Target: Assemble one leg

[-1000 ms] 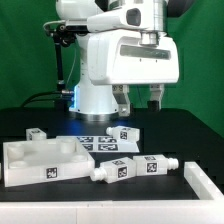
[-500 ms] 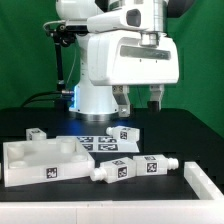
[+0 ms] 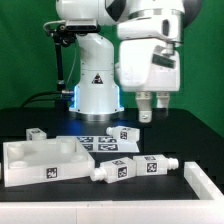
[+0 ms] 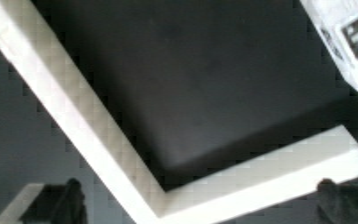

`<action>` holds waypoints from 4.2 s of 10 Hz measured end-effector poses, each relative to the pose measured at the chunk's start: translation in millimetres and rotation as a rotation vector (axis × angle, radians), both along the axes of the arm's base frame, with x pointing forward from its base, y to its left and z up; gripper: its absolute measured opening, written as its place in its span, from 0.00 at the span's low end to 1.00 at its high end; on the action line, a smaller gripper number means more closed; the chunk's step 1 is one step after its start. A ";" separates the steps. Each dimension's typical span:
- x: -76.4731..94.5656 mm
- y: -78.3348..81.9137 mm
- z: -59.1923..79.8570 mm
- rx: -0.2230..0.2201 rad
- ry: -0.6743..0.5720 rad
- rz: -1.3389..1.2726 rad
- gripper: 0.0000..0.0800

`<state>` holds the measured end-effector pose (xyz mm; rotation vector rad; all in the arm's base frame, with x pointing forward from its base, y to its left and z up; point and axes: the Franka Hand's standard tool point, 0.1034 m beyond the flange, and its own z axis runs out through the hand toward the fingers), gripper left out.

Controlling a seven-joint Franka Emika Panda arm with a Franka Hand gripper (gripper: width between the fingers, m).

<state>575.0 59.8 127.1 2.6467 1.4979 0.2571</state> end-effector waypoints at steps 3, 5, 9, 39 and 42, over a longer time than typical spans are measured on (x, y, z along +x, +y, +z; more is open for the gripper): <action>-1.5 0.7 -3.1 0.000 0.006 0.000 0.81; -19.0 4.9 -37.9 -0.016 0.090 -0.024 0.81; -34.6 11.2 -59.5 -0.001 0.087 -0.023 0.81; -154.4 12.1 -96.8 -0.059 0.191 0.413 0.35; -167.6 34.3 -100.0 -0.031 0.162 0.377 0.35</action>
Offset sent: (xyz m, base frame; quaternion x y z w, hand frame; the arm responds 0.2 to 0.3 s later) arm -0.0218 -0.0188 -0.0466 0.0416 -0.1300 0.0157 0.9905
